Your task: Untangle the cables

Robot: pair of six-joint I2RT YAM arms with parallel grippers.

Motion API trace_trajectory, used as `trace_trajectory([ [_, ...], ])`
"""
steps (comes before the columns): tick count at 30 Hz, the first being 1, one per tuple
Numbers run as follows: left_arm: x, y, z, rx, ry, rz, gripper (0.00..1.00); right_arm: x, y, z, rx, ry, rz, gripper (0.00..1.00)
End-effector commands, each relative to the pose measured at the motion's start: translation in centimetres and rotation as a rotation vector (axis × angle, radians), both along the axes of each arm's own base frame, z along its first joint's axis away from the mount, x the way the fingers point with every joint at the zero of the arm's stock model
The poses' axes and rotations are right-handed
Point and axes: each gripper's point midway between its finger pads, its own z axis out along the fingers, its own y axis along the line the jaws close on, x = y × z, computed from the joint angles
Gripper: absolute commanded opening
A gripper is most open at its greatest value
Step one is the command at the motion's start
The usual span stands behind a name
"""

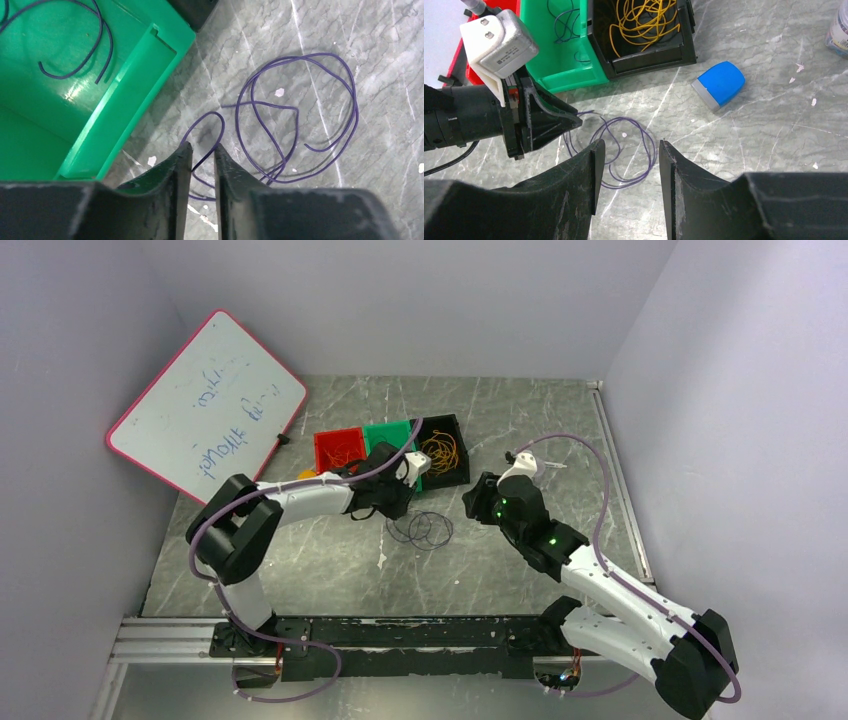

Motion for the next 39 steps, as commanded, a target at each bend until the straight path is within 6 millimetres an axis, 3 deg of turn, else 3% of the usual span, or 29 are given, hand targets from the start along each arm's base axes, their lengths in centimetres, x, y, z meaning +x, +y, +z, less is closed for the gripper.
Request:
trace_trajectory([
  [1, 1.0, -1.3, 1.4, -0.039, -0.044, -0.03, 0.22, 0.0, -0.6, -0.2, 0.003, -0.005, -0.028, 0.48],
  [5, 1.0, -1.1, 2.1, -0.043, -0.055, -0.022, 0.08, 0.2, -0.4, 0.0, -0.002, -0.007, -0.023, 0.48],
  [10, 0.7, -1.1, 4.1, -0.08, -0.079, -0.029, 0.07, 0.2, -0.4, 0.2, 0.01, -0.015, -0.029, 0.48],
  [13, 0.3, -1.5, 6.7, -0.128, -0.111, -0.053, 0.07, 0.4, -0.5, 0.5, 0.044, -0.032, -0.05, 0.48],
  [20, -0.9, -1.7, 12.5, -0.241, -0.178, -0.098, 0.07, 0.9, -0.6, 1.3, 0.095, -0.063, -0.093, 0.62],
  [24, -1.5, -1.7, 14.9, -0.275, -0.215, -0.132, 0.07, 1.1, 0.4, 2.1, 0.133, -0.091, -0.056, 0.64],
  [31, -2.2, -2.2, 18.8, -0.347, -0.256, -0.179, 0.07, 0.9, 3.8, 3.6, 0.141, -0.133, 0.148, 0.69],
  [39, -2.5, -2.7, 22.1, -0.388, -0.281, -0.215, 0.07, 0.8, 6.4, 0.8, 0.122, -0.046, 0.27, 0.72],
])
